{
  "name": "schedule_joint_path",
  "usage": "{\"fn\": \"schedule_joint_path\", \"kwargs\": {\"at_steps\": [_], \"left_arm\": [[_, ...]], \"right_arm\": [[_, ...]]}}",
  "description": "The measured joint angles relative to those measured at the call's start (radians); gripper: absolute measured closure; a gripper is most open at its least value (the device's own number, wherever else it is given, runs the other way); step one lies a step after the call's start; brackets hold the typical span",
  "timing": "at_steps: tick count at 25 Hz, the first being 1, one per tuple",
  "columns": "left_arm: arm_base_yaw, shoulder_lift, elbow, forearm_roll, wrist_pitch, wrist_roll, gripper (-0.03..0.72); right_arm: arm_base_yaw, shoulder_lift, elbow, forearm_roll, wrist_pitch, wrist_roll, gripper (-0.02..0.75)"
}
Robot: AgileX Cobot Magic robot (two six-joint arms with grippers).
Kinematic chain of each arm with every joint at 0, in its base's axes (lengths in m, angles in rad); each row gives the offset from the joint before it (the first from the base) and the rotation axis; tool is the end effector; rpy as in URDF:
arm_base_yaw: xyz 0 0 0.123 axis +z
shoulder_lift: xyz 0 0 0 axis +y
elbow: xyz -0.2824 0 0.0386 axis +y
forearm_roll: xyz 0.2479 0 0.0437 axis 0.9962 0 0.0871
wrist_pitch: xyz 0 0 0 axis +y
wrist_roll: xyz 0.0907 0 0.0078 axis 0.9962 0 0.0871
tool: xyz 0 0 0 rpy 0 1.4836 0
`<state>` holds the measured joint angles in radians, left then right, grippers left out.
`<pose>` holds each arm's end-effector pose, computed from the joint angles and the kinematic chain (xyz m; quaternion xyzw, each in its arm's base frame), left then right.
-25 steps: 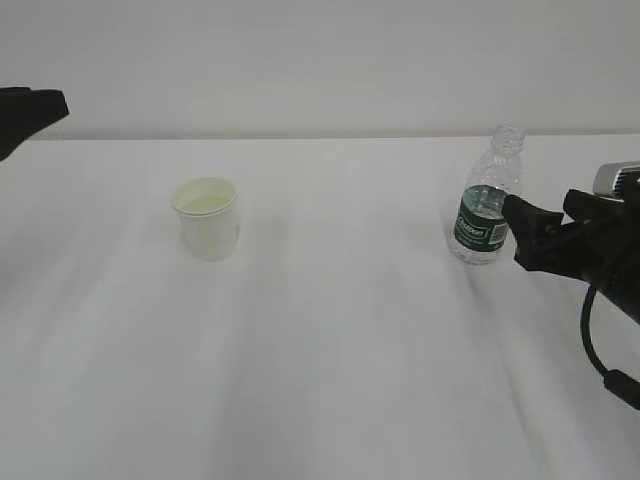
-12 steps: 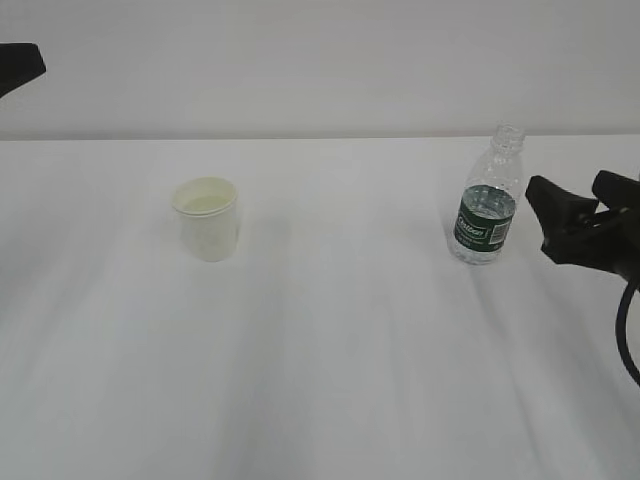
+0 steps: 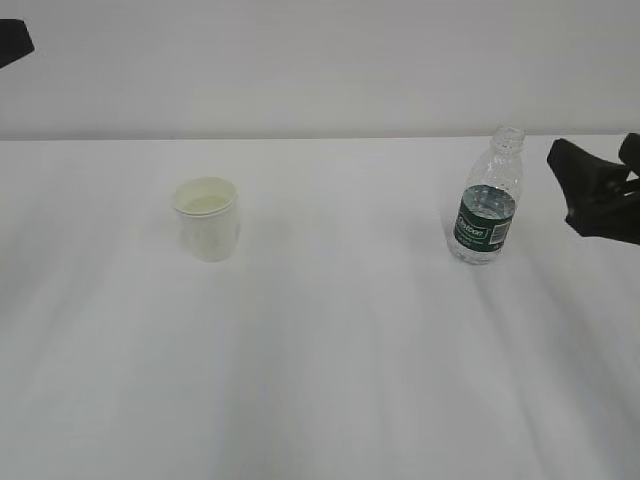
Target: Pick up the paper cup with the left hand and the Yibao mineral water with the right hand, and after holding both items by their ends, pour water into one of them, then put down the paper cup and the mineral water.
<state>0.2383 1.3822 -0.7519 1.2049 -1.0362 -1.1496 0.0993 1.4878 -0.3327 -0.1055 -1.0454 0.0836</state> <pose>0.2750 -0.0084 0.2968 0.1652 0.6874 -0.3134 0.6340 0.2437 0.0326 0.1961 -0.0564 0.7136 0.0778 0.6939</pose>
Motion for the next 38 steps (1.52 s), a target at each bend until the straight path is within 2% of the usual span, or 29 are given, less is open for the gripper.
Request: {"fn": "schedule_joint_path", "kwargs": {"at_steps": [15,22,28,34,38], "left_arm": [[-0.001,-0.074,-0.008,-0.071,0.037,-0.056,0.232],[-0.001,-0.074,-0.122,-0.082,0.131,-0.087,0.232],[-0.001,-0.074,-0.194,-0.076,0.178,-0.157,0.232],[-0.001,-0.074,-0.263,-0.004,0.186,-0.252,0.232],[-0.002,-0.074,-0.321,0.020,0.191,-0.290,0.214]], "right_arm": [[0.000,-0.253,-0.129,-0.011,0.343,-0.049,0.146],[0.000,-0.301,-0.204,-0.026,0.500,-0.051,0.145],[0.000,-0.324,-0.275,-0.038,0.565,-0.053,0.146],[0.000,-0.351,-0.433,-0.068,0.769,-0.053,0.146],[0.000,-0.352,-0.508,-0.093,0.812,-0.053,0.146]]}}
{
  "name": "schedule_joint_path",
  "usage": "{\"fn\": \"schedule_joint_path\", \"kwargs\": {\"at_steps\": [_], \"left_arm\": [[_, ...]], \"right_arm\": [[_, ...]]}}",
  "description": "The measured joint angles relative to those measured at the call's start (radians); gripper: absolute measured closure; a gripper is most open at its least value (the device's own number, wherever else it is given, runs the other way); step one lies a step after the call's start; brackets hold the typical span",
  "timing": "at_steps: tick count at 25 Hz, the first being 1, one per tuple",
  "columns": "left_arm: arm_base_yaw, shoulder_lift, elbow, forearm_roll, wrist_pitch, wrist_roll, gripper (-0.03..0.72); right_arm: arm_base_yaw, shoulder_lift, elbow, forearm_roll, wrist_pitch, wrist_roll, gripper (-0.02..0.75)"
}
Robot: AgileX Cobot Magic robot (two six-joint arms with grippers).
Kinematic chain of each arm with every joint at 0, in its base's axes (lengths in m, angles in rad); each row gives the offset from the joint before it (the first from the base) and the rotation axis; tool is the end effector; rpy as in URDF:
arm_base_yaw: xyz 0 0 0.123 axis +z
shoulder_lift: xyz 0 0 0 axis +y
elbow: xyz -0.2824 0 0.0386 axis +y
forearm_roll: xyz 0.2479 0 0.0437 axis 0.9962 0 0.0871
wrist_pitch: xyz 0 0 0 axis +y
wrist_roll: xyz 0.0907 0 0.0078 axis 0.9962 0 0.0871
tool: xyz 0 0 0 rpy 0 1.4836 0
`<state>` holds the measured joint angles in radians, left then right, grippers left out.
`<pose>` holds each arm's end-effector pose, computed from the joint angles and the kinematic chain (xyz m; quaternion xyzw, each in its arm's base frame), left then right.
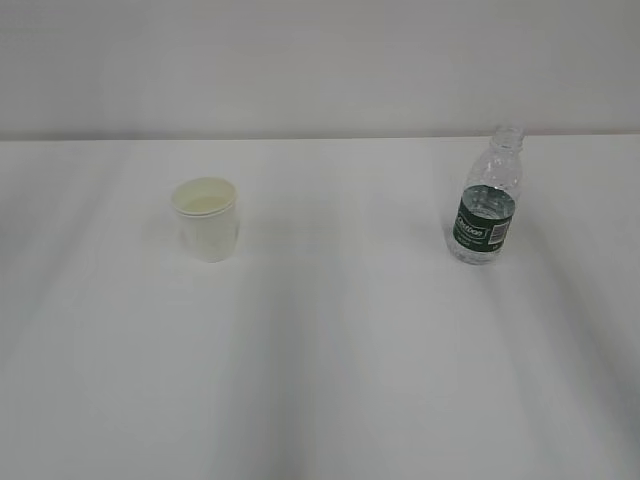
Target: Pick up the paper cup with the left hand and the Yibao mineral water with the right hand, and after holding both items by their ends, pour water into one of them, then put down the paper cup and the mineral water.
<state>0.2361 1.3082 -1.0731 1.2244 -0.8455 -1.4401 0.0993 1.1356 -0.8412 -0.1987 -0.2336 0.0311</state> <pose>0.2857 0.0029 0.4044 0.1112 0.6410 -0.2851 0.7039 0.2551 0.0296 0.3671 -0.1074 0.6910 -0.0065 0.7148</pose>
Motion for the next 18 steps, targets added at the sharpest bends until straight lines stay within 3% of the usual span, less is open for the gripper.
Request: {"fn": "schedule_joint_path", "kwargs": {"at_steps": [9,18], "left_arm": [[0.000,0.000,-0.056,0.011,0.048,-0.035,0.237],[0.000,0.000,-0.189,0.024,0.140,-0.068,0.239]], "right_arm": [[0.000,0.000,-0.090,-0.004,0.069,0.000,0.146],[0.000,0.000,-0.216,-0.010,0.157,0.000,0.146]]}}
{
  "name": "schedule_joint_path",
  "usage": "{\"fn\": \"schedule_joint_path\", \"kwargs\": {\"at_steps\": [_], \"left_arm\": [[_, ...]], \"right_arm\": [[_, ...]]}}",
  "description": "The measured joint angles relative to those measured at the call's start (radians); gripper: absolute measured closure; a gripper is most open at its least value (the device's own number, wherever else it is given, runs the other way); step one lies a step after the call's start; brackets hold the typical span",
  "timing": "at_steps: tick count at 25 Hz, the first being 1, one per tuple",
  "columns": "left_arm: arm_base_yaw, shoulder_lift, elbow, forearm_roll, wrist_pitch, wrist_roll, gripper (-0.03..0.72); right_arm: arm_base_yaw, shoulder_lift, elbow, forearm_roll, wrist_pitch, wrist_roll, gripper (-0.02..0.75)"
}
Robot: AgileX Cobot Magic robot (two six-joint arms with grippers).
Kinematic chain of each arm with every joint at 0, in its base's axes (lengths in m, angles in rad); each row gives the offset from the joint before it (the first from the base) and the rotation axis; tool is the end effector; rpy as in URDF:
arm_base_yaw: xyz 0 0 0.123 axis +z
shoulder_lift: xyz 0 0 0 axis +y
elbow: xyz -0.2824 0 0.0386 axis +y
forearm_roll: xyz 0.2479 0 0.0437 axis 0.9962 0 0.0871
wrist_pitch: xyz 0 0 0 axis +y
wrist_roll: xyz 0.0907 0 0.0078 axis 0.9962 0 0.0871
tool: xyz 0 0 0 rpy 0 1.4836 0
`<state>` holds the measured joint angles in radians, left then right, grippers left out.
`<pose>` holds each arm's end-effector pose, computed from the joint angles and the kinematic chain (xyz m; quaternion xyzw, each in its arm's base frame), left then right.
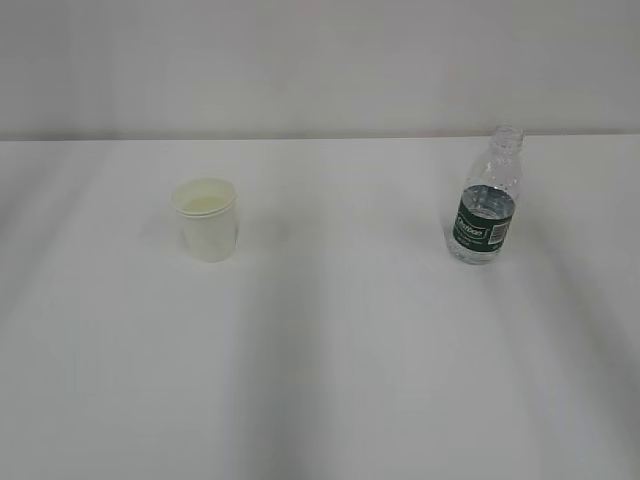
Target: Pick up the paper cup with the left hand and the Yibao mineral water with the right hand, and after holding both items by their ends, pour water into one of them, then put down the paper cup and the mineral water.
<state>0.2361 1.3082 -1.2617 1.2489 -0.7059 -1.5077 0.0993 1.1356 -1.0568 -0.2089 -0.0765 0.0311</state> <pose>0.2874 0.0116 0.4593 0.0895 0.6115 -0.2356 0.7500 0.2558 0.0269 0.4268 -0.0991 0.6698 -0.0233 0.7355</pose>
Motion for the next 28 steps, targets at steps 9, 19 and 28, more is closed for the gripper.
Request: {"fn": "schedule_joint_path", "kwargs": {"at_steps": [9,19,28], "left_arm": [[0.000,0.000,-0.159,0.124,0.069,-0.048,0.239],[0.000,0.000,-0.187,0.303,0.092,-0.203,0.239],[0.000,0.000,-0.187,0.163,0.089,-0.393,0.239]], "right_arm": [[0.000,-0.042,-0.026,0.000,0.077,0.000,0.146],[0.000,-0.062,-0.028,0.000,0.133,0.000,0.147],[0.000,-0.077,-0.028,0.000,0.157,0.000,0.147]]}}
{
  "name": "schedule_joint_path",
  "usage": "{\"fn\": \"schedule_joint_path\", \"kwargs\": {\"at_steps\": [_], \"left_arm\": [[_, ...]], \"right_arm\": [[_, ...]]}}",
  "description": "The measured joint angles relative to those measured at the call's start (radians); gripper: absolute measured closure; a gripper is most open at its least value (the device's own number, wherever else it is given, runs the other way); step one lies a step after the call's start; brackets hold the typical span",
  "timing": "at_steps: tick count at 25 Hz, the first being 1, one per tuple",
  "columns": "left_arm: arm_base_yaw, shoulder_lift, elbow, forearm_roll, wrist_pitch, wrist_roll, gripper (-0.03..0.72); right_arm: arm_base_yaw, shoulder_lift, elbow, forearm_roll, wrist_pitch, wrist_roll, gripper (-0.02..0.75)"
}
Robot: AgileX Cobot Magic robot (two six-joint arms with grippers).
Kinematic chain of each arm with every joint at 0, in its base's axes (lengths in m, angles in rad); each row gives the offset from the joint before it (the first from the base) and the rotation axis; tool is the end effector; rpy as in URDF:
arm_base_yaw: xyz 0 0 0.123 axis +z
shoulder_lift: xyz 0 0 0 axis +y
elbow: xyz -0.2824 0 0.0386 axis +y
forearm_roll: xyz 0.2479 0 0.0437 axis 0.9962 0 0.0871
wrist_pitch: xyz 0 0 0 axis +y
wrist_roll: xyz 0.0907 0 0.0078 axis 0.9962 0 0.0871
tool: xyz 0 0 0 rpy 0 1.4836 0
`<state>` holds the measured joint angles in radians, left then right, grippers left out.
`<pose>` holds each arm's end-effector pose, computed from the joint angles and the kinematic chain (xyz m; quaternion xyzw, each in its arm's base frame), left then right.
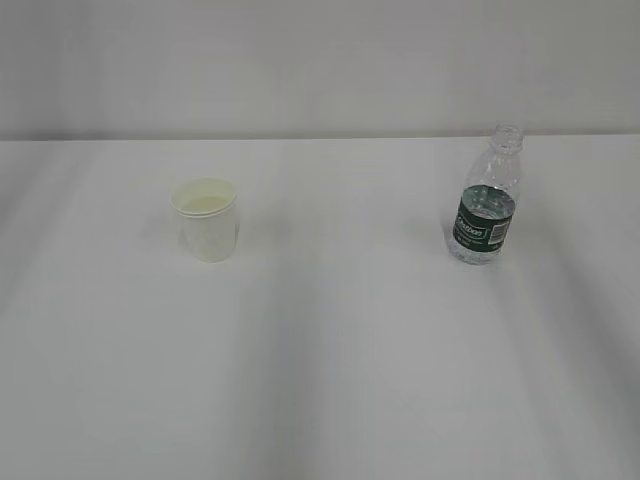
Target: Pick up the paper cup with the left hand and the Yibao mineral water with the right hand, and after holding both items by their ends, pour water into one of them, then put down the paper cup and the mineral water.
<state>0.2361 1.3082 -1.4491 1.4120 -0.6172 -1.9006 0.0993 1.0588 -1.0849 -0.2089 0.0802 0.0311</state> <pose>0.2783 0.0136 0.5087 0.0228 0.6022 -0.2828 0.7462 0.2319 0.0216 0.4413 -0.0898 0.6889 -0.0338 0.7185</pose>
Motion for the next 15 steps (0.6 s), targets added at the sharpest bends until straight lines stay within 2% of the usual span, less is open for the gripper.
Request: {"fn": "schedule_joint_path", "kwargs": {"at_steps": [7,10,15], "left_arm": [[0.000,0.000,-0.002,-0.039,-0.001,-0.113,0.239],[0.000,0.000,-0.005,-0.095,-0.016,-0.144,0.239],[0.000,0.000,-0.096,-0.081,-0.047,-0.175,0.241]], "right_arm": [[0.000,-0.045,0.000,-0.008,0.056,0.000,0.147],[0.000,-0.072,0.000,-0.008,0.077,0.000,0.148],[0.000,-0.119,0.000,-0.008,0.097,0.000,0.148]]}}
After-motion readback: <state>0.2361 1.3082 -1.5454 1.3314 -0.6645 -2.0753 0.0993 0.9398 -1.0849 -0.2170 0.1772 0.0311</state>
